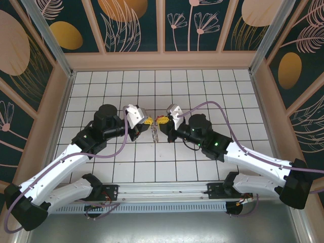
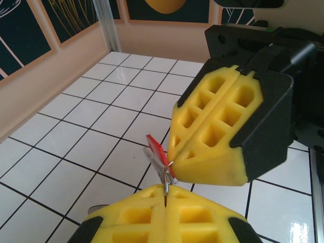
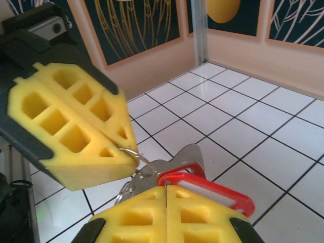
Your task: Put the keys on the keyring
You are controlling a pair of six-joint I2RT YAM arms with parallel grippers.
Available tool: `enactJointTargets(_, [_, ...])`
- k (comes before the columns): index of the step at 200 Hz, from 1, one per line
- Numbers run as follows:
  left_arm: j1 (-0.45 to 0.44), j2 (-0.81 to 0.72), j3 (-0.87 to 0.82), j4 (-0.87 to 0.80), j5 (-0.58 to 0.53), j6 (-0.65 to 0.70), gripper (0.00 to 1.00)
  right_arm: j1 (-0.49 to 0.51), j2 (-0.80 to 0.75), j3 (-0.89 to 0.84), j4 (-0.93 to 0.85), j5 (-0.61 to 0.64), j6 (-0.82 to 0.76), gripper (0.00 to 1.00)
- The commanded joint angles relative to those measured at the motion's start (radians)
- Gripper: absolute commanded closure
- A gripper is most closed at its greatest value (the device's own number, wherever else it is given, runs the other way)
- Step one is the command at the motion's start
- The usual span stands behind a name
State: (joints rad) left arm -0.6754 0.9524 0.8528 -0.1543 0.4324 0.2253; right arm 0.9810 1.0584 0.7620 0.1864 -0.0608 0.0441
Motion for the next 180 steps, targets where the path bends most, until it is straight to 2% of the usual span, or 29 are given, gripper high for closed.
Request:
enactJointTargets(1, [-0.003,-0.017,-0.008,0.015,-0.009,0.016,1.0,0.009,-0.036,0.047,-0.043,0.068,0.037,1.0])
enactJointTargets(63, [-0.004,-0.02,-0.006,0.01,-0.016,0.019,1.0,0.023,-0.033,0.106,-0.127,0.06,0.043,1.0])
enactJointTargets(117, [-0.004,-0.027,0.001,0.019,-0.025,0.02,1.0,0.021,0.054,0.242,-0.421,0.072,0.059,1.0])
enactJointTargets(144, [-0.004,-0.04,0.003,0.022,-0.027,0.019,1.0,-0.004,0.072,0.27,-0.495,0.04,0.06,1.0])
enactJointTargets(164, [-0.004,-0.043,0.004,0.025,-0.044,0.02,1.0,-0.005,0.091,0.296,-0.555,0.095,0.053,1.0])
enactJointTargets(180, [-0.004,-0.039,0.005,0.032,-0.046,0.02,1.0,-0.001,0.087,0.293,-0.553,0.07,0.03,1.0])
